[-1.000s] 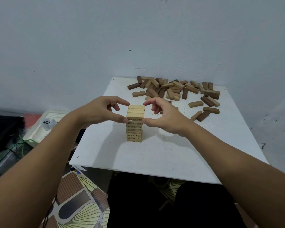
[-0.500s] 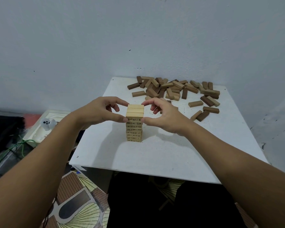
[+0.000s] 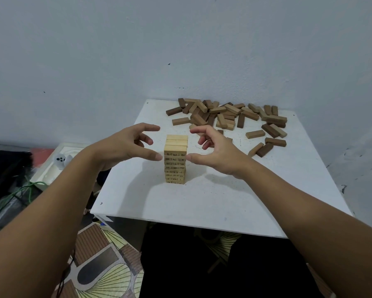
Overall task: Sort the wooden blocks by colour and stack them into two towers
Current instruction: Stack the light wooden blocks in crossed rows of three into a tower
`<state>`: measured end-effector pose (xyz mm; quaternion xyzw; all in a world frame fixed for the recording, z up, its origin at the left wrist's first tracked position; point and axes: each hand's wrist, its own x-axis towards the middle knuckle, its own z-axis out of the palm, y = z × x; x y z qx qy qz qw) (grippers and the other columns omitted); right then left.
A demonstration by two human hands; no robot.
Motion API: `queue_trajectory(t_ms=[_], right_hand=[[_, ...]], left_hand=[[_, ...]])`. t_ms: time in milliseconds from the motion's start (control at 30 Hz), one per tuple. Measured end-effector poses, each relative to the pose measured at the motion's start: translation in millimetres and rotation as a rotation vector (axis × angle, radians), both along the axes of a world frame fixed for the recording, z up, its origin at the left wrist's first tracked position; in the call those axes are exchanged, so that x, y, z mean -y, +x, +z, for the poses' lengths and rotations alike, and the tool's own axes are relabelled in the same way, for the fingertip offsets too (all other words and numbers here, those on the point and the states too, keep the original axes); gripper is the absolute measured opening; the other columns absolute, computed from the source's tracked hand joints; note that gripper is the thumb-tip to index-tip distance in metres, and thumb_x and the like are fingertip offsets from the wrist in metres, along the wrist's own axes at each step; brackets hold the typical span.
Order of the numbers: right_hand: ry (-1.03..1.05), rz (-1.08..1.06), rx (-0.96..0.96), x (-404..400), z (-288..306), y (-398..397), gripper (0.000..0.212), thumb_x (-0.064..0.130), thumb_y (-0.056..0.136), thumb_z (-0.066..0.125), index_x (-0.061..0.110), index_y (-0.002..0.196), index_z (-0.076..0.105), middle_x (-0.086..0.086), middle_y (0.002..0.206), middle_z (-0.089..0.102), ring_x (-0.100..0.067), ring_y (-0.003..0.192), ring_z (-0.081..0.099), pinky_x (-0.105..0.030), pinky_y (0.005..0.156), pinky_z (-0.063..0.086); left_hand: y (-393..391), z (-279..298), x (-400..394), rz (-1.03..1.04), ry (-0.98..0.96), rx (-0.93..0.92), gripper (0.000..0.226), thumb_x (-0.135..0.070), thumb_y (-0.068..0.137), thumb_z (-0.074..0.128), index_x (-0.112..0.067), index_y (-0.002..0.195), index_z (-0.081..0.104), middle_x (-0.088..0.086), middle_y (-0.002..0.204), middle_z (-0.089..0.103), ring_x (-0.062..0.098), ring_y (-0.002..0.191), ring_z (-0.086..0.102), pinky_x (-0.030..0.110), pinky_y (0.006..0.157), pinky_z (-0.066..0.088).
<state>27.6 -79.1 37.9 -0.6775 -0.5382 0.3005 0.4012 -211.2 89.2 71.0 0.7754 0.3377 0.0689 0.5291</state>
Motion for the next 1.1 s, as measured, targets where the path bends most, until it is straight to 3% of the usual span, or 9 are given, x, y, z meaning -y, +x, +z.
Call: queue_trajectory(t_ms=[100,233,433,533,633,767,867,967,1100], right_hand=[[-0.077,-0.006,-0.001,8,-11,6,0.073,0.047,0.079,0.086,0.043,0.141,0.047,0.008,0.122,0.048,-0.009,0.112,0.049,-0.026,0.091,0.045],[-0.207,0.008,0.071,16,-34,7,0.083,0.052,0.075,0.087,0.043,0.145,0.045,0.013,0.126,0.044,-0.004,0.115,0.046,-0.027,0.095,0.042],[-0.239,0.03,0.012,12,-43,-3,0.099,0.055,0.072,0.089,0.04,0.154,0.036,0.013,0.139,0.042,-0.005,0.127,0.043,-0.031,0.106,0.04],[-0.244,0.045,-0.056,10,-49,-9,0.093,0.055,0.084,0.071,0.037,0.161,0.023,0.012,0.157,0.033,-0.006,0.145,0.03,-0.035,0.115,0.031],[-0.077,-0.102,-0.32,10,-56,-21,0.074,0.046,0.091,0.042,0.035,0.162,0.022,0.013,0.163,0.03,-0.004,0.15,0.025,-0.038,0.123,0.022],[0.182,-0.379,-0.702,-4,-47,-49,0.072,0.058,0.091,0.036,0.034,0.159,0.03,0.013,0.161,0.038,-0.002,0.149,0.03,-0.035,0.127,0.018],[0.249,-0.438,-0.843,-19,-34,-71,0.08,0.068,0.092,0.031,0.029,0.162,0.028,0.012,0.165,0.033,-0.004,0.152,0.025,-0.033,0.126,0.016],[0.226,-0.438,-0.835,-29,-31,-86,0.07,0.066,0.104,0.022,0.028,0.163,0.026,0.014,0.166,0.029,-0.002,0.152,0.023,-0.021,0.115,0.024],[0.192,-0.402,-0.781,-25,-19,-96,0.06,0.057,0.108,0.017,0.028,0.157,0.036,0.022,0.154,0.046,0.015,0.123,0.046,0.005,0.068,0.04]], left_hand=[[-9,-11,-2,-0.003,0.024,-0.123,0.092,-0.032,0.063,0.099,-0.043,0.142,0.052,-0.002,0.127,0.056,0.014,0.117,0.052,0.031,0.095,0.045],[-15,-33,-2,-0.033,0.054,-0.256,0.077,-0.036,0.066,0.096,-0.046,0.133,0.058,-0.008,0.127,0.056,0.011,0.119,0.051,0.035,0.099,0.046],[-10,-50,-2,-0.06,0.01,-0.233,0.077,-0.035,0.067,0.096,-0.044,0.134,0.059,-0.009,0.128,0.057,0.012,0.121,0.051,0.035,0.103,0.045],[-11,-59,-5,-0.087,-0.033,-0.239,0.075,-0.026,0.076,0.087,-0.041,0.14,0.051,-0.008,0.134,0.056,0.014,0.129,0.049,0.037,0.109,0.044],[-14,-68,-5,0.09,-0.148,-0.001,0.068,-0.022,0.073,0.066,-0.03,0.14,0.053,-0.001,0.139,0.059,0.018,0.133,0.053,0.039,0.114,0.043],[2,-65,14,0.563,-0.453,0.536,0.048,-0.038,0.095,0.053,-0.018,0.137,0.062,0.002,0.136,0.068,0.017,0.129,0.061,0.038,0.114,0.041],[29,-60,40,0.673,-0.458,0.605,0.063,-0.059,0.105,0.036,-0.016,0.147,0.056,0.0,0.143,0.063,0.016,0.136,0.055,0.039,0.12,0.035],[53,-58,61,0.632,-0.43,0.563,0.082,-0.075,0.1,0.027,-0.018,0.155,0.047,-0.002,0.155,0.052,0.013,0.145,0.044,0.042,0.126,0.026],[66,-57,73,0.618,-0.411,0.533,0.097,-0.09,0.081,0.026,-0.026,0.15,0.053,-0.006,0.15,0.057,0.013,0.142,0.048,0.046,0.125,0.027]])
